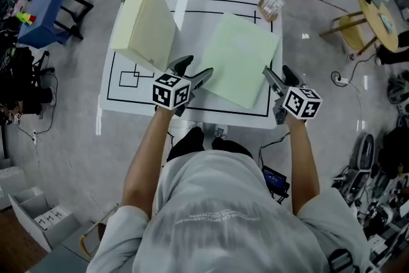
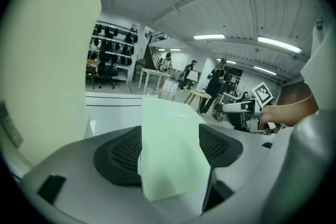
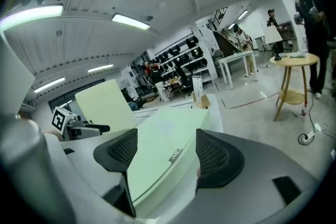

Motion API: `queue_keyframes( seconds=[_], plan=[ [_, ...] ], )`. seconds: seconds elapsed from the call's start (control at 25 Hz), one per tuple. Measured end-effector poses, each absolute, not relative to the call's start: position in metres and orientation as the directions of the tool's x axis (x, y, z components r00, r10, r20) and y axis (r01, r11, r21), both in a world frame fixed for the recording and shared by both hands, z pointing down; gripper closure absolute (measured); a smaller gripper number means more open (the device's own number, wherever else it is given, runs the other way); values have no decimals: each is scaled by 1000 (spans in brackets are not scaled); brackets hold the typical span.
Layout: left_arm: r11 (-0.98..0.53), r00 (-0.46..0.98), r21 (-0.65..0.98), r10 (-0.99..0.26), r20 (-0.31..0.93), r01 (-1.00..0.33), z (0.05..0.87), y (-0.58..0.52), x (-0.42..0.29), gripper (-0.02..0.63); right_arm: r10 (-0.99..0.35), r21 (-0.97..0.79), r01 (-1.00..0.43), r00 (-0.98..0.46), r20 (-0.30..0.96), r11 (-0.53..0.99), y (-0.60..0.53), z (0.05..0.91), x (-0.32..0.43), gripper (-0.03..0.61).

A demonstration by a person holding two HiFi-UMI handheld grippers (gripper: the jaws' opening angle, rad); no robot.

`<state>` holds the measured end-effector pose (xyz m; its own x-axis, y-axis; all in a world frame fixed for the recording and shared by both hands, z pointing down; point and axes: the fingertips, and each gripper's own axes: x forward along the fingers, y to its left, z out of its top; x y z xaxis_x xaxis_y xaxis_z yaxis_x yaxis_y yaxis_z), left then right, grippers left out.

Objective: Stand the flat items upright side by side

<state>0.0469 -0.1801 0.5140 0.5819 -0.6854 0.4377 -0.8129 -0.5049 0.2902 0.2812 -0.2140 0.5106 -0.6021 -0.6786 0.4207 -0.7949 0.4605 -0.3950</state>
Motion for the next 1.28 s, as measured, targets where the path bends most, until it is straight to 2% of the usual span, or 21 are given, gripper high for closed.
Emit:
queue_keyframes(
  seconds=[0.4, 0.52, 0.72, 0.8, 1.08, 1.28],
  plan=[
    [-515, 636, 376, -574, 516, -770, 560, -220, 69, 261, -668, -451, -822, -555, 495, 349, -198, 545, 293, 222],
    [-543, 677, 410, -521, 520, -733, 567, -224, 79, 219, -655, -478, -812, -565, 502, 335, -202, 557, 286, 215],
    [-533, 681, 432, -489, 544, -728, 584, -234, 82, 219, -647, -486, -824, -544, 534, 291, -211, 584, 286, 192],
    [-536, 690, 443, -469, 551, -718, 590, -234, 83, 219, -643, -464, -832, -538, 545, 304, -213, 595, 286, 186],
    [-533, 724, 496, -419, 549, -685, 602, -244, 89, 210, -582, -546, -750, -648, 491, 375, -226, 603, 270, 181],
    [-458, 742, 584, -376, 555, -670, 611, -246, 88, 202, -503, -560, -716, -695, 514, 417, -245, 608, 251, 170]
  ],
)
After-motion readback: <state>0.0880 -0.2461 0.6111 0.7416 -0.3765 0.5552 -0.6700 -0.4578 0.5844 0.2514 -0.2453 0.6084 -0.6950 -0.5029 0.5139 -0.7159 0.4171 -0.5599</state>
